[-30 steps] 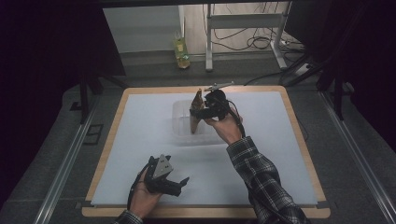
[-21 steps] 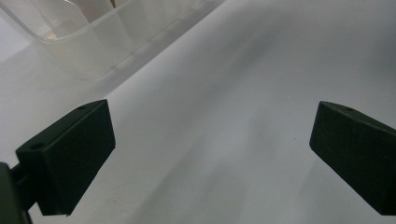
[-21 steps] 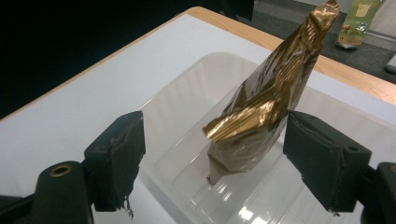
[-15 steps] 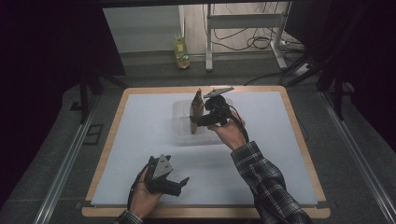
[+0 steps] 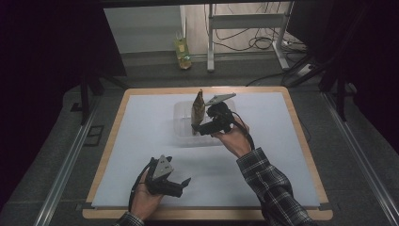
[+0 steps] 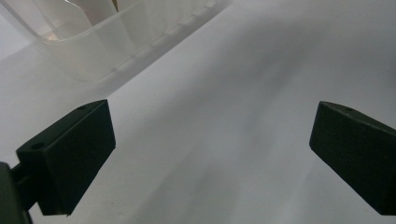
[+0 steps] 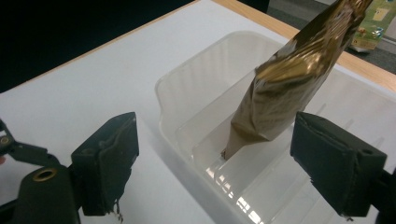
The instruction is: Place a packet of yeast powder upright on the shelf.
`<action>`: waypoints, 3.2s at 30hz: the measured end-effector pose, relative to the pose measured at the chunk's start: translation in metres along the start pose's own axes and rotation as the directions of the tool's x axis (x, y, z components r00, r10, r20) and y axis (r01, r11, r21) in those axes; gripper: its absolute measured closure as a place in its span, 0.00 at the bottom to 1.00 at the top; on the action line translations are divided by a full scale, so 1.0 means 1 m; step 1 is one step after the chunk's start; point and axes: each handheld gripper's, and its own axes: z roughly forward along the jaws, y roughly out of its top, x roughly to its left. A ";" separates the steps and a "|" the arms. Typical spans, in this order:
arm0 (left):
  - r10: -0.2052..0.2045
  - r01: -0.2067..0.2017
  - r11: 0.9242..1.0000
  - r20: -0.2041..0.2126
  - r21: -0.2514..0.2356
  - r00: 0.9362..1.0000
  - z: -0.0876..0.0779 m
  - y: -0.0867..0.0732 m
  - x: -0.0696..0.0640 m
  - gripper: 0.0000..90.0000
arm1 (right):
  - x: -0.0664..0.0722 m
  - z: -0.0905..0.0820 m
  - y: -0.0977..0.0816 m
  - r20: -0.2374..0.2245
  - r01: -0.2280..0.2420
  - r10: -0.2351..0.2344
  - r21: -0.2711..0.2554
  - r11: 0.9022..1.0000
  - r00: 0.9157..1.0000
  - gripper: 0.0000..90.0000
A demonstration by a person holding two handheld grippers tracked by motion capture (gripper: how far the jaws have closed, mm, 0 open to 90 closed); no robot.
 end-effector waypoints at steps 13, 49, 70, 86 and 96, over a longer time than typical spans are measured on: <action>0.006 -0.006 1.000 -0.009 0.011 1.000 0.001 0.000 -0.001 0.00 | 0.006 -0.016 -0.013 -0.035 0.040 -0.040 0.000 0.999 0.999 0.09; 0.019 -0.020 0.999 -0.059 -0.031 0.998 -0.008 0.000 0.007 0.01 | 0.015 -0.053 -0.072 -0.026 0.118 -0.118 -0.024 0.993 0.993 0.02; 0.015 -0.016 0.999 -0.060 -0.029 0.998 -0.008 -0.002 0.008 0.01 | 0.007 -0.064 -0.102 -0.022 0.135 -0.135 -0.020 0.991 0.991 0.02; -0.008 0.007 1.000 -0.046 -0.016 0.999 -0.019 -0.001 0.019 0.03 | 0.003 -0.085 -0.119 0.009 0.102 -0.102 -0.044 0.994 0.995 0.00; 0.034 -0.035 0.999 -0.043 -0.009 0.999 -0.018 -0.004 0.020 0.02 | 0.006 -0.104 -0.126 0.029 0.100 -0.098 -0.077 0.992 0.995 0.00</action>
